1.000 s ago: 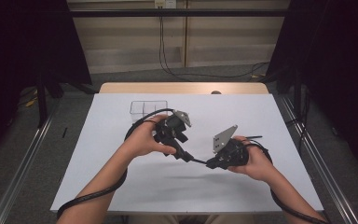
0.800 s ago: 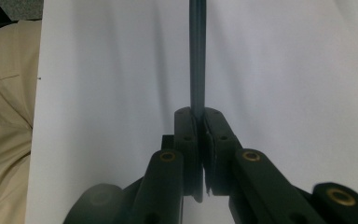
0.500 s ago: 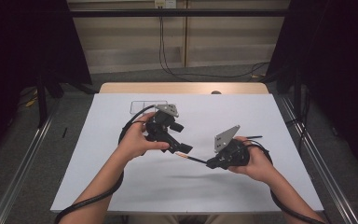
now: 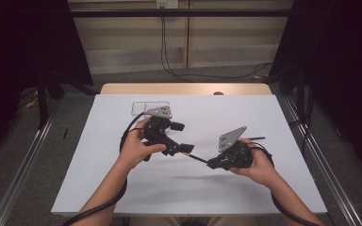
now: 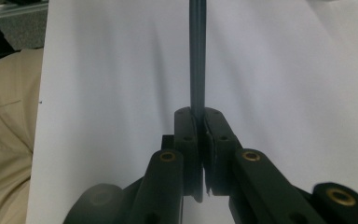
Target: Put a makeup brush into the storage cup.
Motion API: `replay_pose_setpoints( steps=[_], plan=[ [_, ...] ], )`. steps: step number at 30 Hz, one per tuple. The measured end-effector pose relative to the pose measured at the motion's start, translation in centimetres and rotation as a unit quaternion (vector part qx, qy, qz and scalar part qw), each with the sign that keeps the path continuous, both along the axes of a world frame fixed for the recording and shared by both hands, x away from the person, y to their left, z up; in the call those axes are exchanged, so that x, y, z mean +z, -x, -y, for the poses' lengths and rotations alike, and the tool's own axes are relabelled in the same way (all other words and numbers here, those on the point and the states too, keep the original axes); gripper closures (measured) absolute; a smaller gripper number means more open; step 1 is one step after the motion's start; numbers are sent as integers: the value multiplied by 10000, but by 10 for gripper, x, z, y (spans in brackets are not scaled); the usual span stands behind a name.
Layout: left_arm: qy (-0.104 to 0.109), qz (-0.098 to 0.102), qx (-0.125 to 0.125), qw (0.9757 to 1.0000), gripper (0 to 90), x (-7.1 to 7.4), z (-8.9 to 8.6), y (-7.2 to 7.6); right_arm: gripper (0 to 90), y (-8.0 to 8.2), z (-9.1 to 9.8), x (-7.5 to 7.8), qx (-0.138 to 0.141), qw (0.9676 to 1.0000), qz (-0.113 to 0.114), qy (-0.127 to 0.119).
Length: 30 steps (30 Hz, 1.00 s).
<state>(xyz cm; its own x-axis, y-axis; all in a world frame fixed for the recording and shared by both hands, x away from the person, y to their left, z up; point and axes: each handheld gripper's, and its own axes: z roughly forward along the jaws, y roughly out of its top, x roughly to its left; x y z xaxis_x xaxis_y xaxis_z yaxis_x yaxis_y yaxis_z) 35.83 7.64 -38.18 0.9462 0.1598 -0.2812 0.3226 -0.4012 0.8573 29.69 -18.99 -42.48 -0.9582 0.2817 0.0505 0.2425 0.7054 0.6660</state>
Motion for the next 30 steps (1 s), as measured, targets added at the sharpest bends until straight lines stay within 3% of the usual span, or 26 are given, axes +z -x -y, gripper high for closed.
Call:
replay_pose_setpoints(
  steps=[11,18,21,22,30],
  plan=[
    [454,-32,131,9989,11,-6,-5,0,849,1,5,0,-152,9992,68,-370],
    [558,-38,273,9981,25,-12,-9,-1,850,1,11,-3,-301,9968,50,-739],
    [603,-37,300,9977,26,-13,-10,-2,850,1,13,-4,-429,9946,17,-949],
    [610,-28,303,9977,26,-13,-10,-1,850,1,15,-4,-535,9925,22,-1101],
    [794,-112,327,9962,26,-16,-10,-1,851,-1,15,0,-699,9855,88,-1545]
  ],
)
